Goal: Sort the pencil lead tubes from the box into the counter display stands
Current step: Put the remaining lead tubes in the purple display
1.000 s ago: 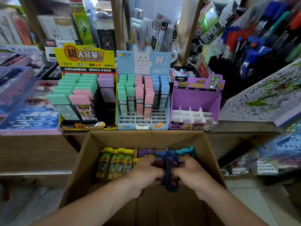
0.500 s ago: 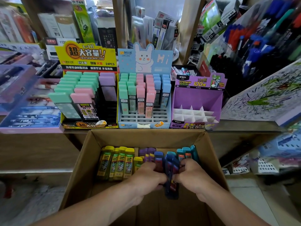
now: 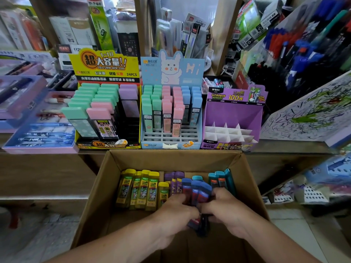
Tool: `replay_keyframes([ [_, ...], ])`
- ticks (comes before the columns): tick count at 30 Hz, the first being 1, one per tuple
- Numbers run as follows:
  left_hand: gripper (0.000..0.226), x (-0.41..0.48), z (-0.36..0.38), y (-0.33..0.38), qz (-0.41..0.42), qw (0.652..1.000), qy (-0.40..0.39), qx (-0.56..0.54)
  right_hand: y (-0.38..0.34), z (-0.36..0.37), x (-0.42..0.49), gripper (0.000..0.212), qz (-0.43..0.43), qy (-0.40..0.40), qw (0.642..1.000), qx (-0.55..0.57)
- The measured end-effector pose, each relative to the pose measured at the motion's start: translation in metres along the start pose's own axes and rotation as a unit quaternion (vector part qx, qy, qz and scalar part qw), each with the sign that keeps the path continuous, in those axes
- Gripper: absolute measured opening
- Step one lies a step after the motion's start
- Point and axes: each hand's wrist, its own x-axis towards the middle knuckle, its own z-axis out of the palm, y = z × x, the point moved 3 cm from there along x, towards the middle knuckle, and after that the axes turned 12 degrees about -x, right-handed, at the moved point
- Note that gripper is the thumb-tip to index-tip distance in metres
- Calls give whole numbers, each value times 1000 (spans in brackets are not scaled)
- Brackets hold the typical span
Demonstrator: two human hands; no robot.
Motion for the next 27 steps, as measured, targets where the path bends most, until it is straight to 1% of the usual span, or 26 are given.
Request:
replay_keyframes([
  [4, 37, -6, 0, 2, 27, 998, 14, 50, 1, 1, 5, 35, -2, 3, 1000, 20],
  [9, 35, -10, -4, 6, 47, 998, 29, 35, 3, 2, 6, 37, 2, 9, 1000, 23],
  [12, 41, -10, -5, 6, 57, 996, 45, 48, 3, 2, 7, 39, 2, 7, 999, 36],
  [15, 40, -10, -6, 7, 64, 994, 54, 65, 4, 1, 7, 41, 0, 6, 999, 38],
  [19, 45, -12, -7, 9, 70, 994, 65, 48, 3, 0, 7, 41, -3, 5, 999, 35],
  [23, 37, -12, -9, 12, 65, 994, 85, 24, 3, 1, 9, 38, -4, 3, 999, 32],
  [27, 28, -11, -11, 10, 46, 995, 80, 23, 3, 2, 10, 44, -4, 5, 1000, 22],
])
